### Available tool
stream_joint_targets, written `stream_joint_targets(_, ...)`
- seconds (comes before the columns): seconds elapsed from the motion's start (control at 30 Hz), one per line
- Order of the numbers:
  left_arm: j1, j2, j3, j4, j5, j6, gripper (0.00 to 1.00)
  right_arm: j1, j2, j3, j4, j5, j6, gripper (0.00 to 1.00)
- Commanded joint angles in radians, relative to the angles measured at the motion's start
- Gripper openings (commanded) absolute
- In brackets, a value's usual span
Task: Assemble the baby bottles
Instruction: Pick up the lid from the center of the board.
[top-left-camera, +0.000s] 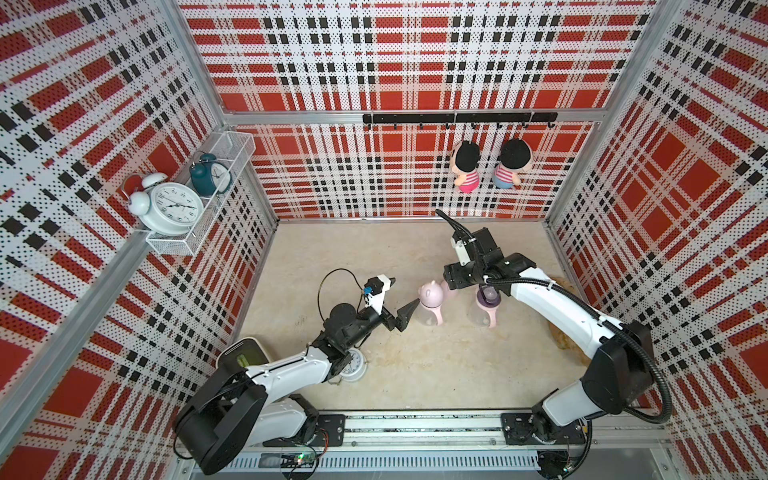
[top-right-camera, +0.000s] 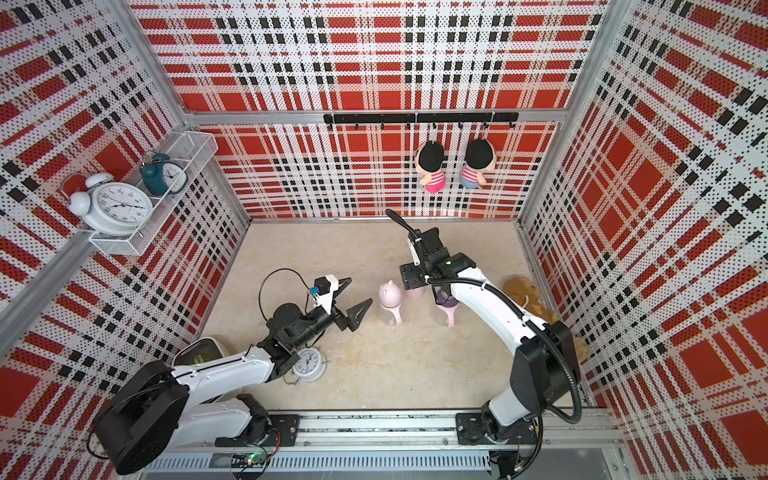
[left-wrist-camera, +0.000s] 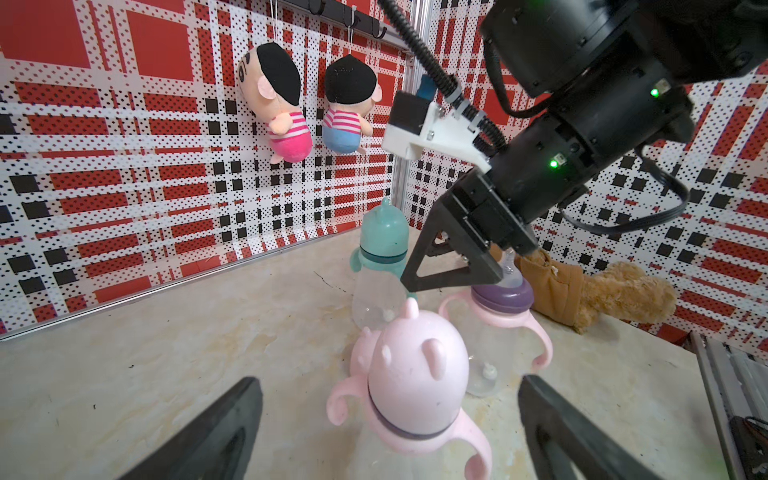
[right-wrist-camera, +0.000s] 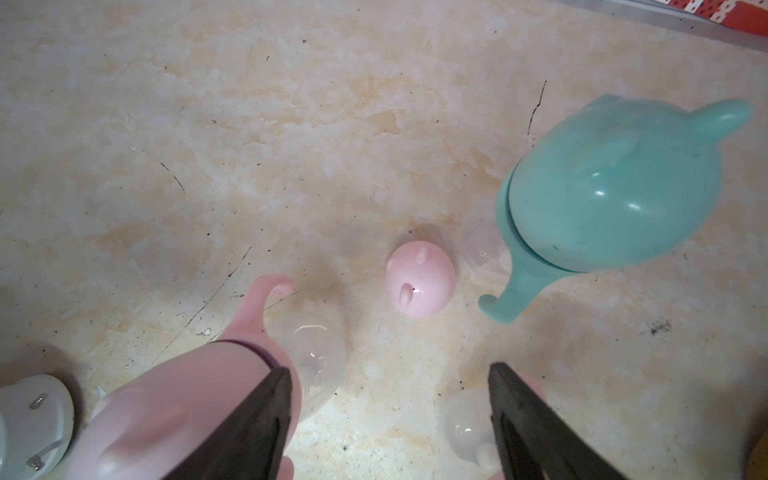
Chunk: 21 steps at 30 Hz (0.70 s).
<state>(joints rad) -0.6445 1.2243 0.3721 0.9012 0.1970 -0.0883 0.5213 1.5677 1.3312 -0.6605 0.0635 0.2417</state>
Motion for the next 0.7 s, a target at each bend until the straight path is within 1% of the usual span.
stream_joint_targets(0.0, 0.006, -0.024, 0.005, -0.021, -0.016, 0.009, 0.98, -0.001, 0.051, 0.041, -0.006, -0.018, 0.039, 0.75)
stream_joint_targets(0.17, 0.008, -0.031, -0.001, -0.024, -0.019, 0.013, 0.98, -0.005, 0.11, 0.061, -0.003, 0.001, 0.082, 0.71)
stream_joint_targets(0.27, 0.008, -0.029, -0.002, -0.024, -0.019, 0.014, 0.98, -0.005, 0.143, 0.068, -0.006, 0.007, 0.097, 0.66)
stream_joint_targets(0.67, 0.006, -0.02, 0.0, -0.024, -0.014, 0.013, 0.98, -0.007, 0.243, 0.062, 0.017, 0.062, 0.113, 0.67)
